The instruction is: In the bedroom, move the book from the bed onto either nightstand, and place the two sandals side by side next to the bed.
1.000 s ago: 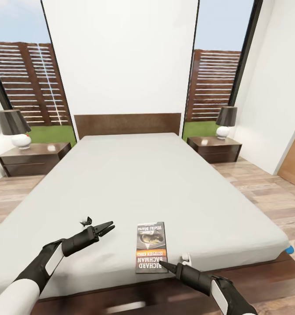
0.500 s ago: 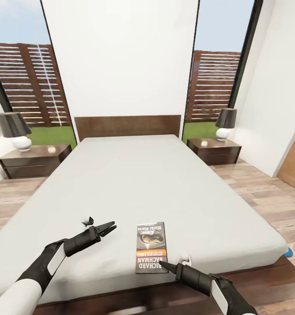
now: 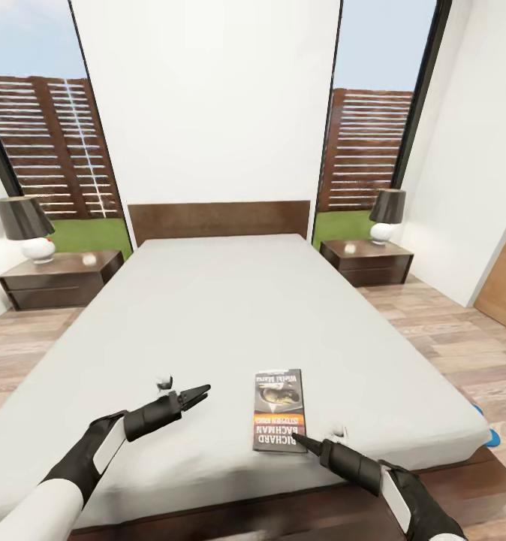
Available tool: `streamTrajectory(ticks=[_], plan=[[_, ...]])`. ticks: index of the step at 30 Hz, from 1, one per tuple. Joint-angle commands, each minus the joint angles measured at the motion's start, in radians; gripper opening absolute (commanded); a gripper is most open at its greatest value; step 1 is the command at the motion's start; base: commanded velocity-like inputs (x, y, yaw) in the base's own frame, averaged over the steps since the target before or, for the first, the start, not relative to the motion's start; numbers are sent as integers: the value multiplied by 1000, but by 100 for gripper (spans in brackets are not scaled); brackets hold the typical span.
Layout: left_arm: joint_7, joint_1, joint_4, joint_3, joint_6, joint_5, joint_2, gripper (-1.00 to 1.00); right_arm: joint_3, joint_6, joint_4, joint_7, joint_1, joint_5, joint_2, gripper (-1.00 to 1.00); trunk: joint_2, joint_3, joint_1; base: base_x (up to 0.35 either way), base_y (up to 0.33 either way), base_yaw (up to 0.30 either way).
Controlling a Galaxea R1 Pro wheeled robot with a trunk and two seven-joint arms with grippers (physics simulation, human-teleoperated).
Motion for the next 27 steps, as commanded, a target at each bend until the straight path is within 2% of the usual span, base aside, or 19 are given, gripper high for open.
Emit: streamTrajectory(ticks=[1,4,6,7,11,14,17,20,27], plan=[[18,-1,0,-12,8,-7,-1,100,-1,10,-4,3,0,-40,-19,-100,7,2,-4,0,0,0],[50,-1,1,-41,0,-44,-14,100,-3,11,-16,4,0,-153,-80,-100,28,12,-16,0,0,0],[57,-1,1,-48,-12,-69,-19,100,-3,12,-25,4,0,-203,-123,-100,42,18,-23,0,0,0],[61,-1,2,-50,-23,-86,-21,100,-4,13,-29,4,0,-228,-161,-100,49,21,-27,0,0,0],[121,-1,2,-51,-33,-97,-22,100,-5,13,-30,4,0,-242,-222,-100,77,34,-42,0,0,0],[162,-1,2,-53,-44,-98,-23,100,-3,12,-23,4,0,-243,-247,-100,98,43,-54,0,0,0],[175,-1,1,-65,-49,-98,-25,100,1,10,-17,4,1,-244,-268,-100,119,52,-65,0,0,0],[177,-1,1,-78,-51,-97,-26,100,2,5,-14,4,1,-242,-274,-100,140,62,-77,0,0,0],[181,-1,2,-83,-51,-99,-44,100,3,-23,-12,0,1,-237,-273,-100,189,84,-104,0,0,0]])
